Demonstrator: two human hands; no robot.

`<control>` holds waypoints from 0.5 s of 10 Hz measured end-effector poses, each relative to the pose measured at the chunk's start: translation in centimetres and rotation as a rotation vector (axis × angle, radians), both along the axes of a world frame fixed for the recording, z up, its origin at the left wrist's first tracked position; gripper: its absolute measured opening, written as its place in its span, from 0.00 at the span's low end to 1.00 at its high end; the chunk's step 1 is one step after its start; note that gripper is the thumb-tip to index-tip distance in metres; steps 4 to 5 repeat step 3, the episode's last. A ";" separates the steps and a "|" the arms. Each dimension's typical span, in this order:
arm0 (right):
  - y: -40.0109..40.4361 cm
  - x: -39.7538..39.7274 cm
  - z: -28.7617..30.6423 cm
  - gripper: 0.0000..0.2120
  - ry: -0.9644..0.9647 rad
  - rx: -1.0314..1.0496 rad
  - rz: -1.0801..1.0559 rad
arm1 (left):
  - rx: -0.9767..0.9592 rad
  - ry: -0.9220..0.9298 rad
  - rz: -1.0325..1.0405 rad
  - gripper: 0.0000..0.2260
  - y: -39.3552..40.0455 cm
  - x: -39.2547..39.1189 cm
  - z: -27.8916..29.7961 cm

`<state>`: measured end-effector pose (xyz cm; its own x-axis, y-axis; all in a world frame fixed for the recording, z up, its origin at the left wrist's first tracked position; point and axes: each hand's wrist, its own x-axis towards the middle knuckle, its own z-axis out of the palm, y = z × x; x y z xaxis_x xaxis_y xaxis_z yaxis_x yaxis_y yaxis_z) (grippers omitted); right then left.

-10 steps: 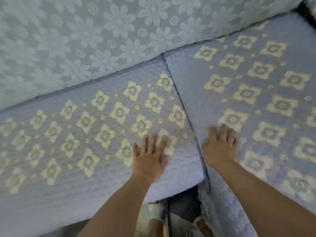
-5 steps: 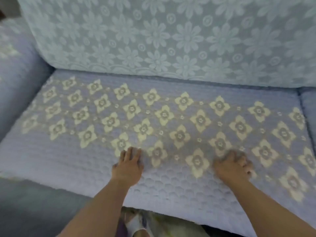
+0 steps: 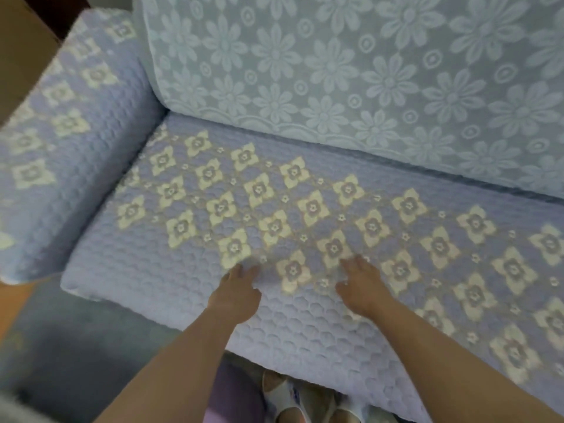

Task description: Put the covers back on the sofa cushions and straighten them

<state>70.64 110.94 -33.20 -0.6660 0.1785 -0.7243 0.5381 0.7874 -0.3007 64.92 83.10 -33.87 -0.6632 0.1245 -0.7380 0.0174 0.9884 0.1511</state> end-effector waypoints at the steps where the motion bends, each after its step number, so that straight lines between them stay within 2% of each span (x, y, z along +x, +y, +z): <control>1: 2.6 2.1 -2.4 0.31 -0.091 0.158 -0.168 | -0.125 -0.084 0.014 0.35 -3.0 2.4 -1.4; 2: -2.3 6.4 -3.4 0.34 -0.155 0.178 -0.022 | -0.258 -0.144 0.049 0.36 -5.4 6.0 -1.3; 3: -8.2 10.1 -1.0 0.30 -0.211 -0.142 0.331 | -0.342 -0.322 0.006 0.29 -6.3 8.4 0.6; 5: -8.2 10.1 -1.0 0.30 -0.211 -0.142 0.331 | -0.342 -0.322 0.006 0.29 -6.3 8.4 0.6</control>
